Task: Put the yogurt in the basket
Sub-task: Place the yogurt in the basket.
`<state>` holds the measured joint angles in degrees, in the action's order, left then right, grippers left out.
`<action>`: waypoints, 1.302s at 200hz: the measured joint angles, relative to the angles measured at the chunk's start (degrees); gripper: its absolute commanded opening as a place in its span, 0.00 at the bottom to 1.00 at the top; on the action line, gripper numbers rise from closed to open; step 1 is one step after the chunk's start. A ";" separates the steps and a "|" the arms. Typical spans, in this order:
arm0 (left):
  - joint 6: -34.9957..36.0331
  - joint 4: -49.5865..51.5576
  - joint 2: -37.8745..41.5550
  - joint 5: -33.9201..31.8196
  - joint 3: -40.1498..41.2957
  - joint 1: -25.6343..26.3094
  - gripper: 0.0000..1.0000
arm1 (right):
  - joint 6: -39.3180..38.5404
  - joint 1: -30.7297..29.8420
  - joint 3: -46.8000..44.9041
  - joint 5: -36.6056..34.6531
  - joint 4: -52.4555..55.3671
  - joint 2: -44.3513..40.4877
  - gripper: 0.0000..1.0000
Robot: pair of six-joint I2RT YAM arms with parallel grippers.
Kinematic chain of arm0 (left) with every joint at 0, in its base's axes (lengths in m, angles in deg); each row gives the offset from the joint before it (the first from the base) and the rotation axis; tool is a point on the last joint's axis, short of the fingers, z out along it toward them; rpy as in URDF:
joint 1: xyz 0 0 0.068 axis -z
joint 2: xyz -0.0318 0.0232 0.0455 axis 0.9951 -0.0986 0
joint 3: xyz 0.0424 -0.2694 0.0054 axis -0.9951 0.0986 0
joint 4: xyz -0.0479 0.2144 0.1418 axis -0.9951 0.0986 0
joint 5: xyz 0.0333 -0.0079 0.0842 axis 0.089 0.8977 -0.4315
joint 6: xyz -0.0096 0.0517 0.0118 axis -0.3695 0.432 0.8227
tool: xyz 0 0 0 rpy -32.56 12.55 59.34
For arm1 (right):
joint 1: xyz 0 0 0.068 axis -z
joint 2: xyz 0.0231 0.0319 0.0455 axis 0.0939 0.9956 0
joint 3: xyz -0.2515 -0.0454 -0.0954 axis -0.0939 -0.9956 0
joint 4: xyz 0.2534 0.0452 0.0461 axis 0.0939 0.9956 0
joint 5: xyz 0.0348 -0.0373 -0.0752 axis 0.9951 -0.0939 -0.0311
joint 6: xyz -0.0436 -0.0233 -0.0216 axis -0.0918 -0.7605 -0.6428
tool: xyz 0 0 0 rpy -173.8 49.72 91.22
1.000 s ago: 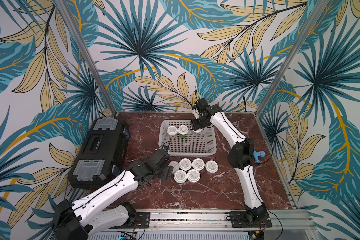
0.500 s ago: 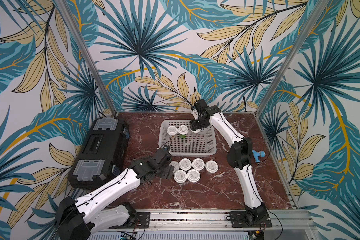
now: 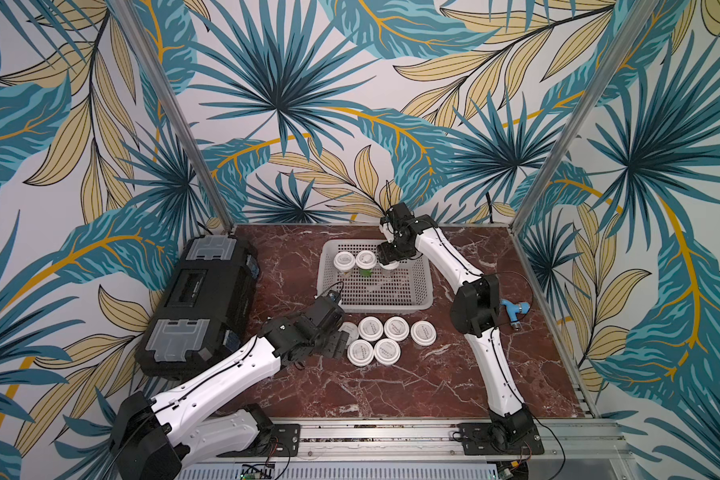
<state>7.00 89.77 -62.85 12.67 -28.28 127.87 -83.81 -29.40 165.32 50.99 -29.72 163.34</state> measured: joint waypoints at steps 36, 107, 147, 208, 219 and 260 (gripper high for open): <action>0.00 0.00 0.00 -0.02 0.00 0.00 0.89 | 0.42 0.00 -0.15 1.18 -0.48 0.00 0.80; 0.00 0.00 0.00 -0.02 0.00 0.00 0.89 | 1.29 -0.02 -6.49 2.38 -2.54 -3.82 0.93; 0.00 0.00 0.00 -0.02 0.00 0.00 0.89 | 2.54 -0.02 -16.98 2.91 -5.95 -10.71 0.99; -0.02 -0.07 0.00 -0.02 0.00 0.00 0.89 | 4.70 0.28 -23.19 6.23 -11.61 -14.95 1.00; -0.02 -0.04 0.02 -0.02 0.00 0.00 0.89 | 5.16 0.50 -23.45 7.28 -12.46 -14.93 0.99; -0.02 0.15 0.46 -0.50 0.00 0.00 0.87 | 6.38 1.55 -23.67 9.88 -15.15 -14.82 0.99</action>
<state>6.98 89.92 -62.39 12.17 -28.28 127.87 -77.43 -27.85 141.65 60.87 -44.87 148.52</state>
